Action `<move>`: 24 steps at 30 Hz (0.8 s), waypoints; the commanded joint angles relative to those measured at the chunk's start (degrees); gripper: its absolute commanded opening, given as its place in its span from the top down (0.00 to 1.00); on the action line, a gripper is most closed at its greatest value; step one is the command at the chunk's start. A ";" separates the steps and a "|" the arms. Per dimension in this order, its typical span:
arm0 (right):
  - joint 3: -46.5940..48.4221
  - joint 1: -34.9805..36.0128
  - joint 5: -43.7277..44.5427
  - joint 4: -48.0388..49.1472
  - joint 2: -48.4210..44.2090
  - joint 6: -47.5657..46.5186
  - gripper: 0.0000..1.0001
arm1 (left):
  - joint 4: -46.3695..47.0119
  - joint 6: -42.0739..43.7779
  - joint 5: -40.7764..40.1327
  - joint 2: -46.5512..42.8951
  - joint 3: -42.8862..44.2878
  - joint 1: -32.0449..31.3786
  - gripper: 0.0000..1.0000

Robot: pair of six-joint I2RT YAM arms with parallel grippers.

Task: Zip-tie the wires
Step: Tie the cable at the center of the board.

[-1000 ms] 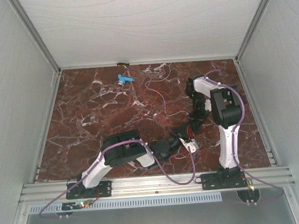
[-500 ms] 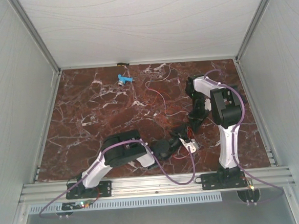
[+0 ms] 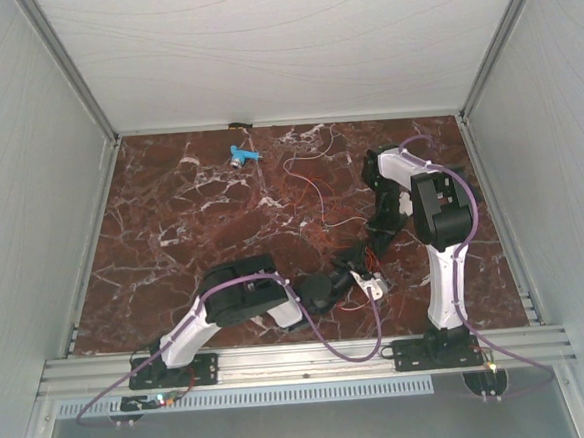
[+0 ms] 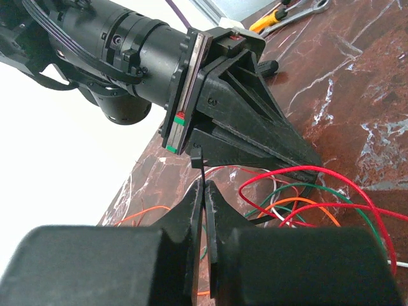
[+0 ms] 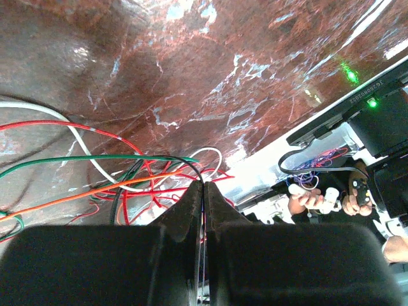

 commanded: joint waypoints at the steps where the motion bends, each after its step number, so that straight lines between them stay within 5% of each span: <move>1: 1.66 -0.60 -0.19 -0.75 0.31 -0.27 1.00 | 14.97 -0.15 0.18 1.05 1.08 -0.28 1.00; 24: 0.66 -1.05 0.13 -0.77 -0.21 -0.19 1.00 | 14.96 -0.30 -0.97 0.29 1.77 0.43 1.00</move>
